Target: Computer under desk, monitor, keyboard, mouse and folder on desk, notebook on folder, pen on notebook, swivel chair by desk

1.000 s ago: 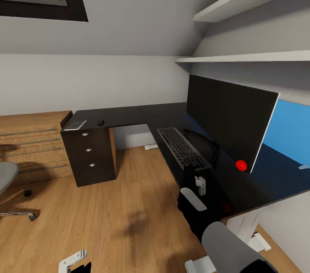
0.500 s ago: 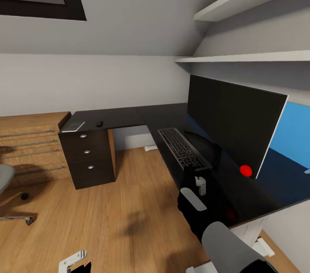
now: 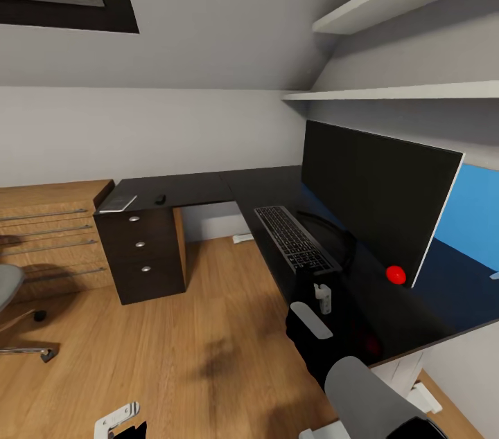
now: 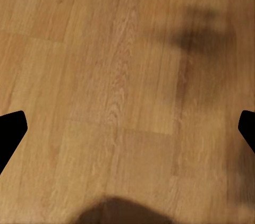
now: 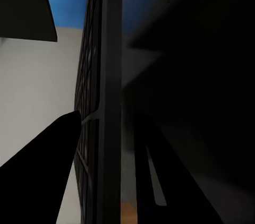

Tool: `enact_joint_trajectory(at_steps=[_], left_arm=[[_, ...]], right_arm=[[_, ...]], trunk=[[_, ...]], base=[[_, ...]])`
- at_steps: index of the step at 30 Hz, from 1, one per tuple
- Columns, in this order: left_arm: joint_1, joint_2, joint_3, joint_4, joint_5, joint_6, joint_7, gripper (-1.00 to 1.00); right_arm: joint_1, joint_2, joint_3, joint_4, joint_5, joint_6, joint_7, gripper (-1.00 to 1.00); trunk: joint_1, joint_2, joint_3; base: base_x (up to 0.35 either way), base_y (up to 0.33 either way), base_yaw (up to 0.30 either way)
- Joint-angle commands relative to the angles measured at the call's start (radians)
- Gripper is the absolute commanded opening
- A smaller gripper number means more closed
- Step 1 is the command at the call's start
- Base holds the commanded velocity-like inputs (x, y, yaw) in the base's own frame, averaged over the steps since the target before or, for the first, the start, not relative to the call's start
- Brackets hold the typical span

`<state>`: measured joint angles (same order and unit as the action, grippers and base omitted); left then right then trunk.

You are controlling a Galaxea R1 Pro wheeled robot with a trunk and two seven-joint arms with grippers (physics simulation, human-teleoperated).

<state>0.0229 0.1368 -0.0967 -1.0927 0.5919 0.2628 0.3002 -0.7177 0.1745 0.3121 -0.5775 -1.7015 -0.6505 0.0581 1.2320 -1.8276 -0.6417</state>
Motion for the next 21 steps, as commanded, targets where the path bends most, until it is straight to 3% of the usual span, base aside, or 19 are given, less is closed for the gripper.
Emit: enact_joint_trajectory(at_steps=[1, 21], left_arm=[[0.000, 0.001, -0.003, -0.003, 0.009, 0.002, 0.009, 1.00], [0.000, 0.003, 0.000, -0.003, 0.011, 0.003, 0.013, 1.00]], right_arm=[[0.000, 0.000, 0.002, 0.001, -0.032, -0.003, 0.008, -1.00], [-0.001, 0.000, 0.002, 0.001, -0.032, -0.004, 0.008, -1.00]], trunk=[[0.000, 0.000, -0.001], [0.000, 0.000, -0.001]], base=[[0.000, 0.000, 0.000], [0.000, 0.000, 0.000]])
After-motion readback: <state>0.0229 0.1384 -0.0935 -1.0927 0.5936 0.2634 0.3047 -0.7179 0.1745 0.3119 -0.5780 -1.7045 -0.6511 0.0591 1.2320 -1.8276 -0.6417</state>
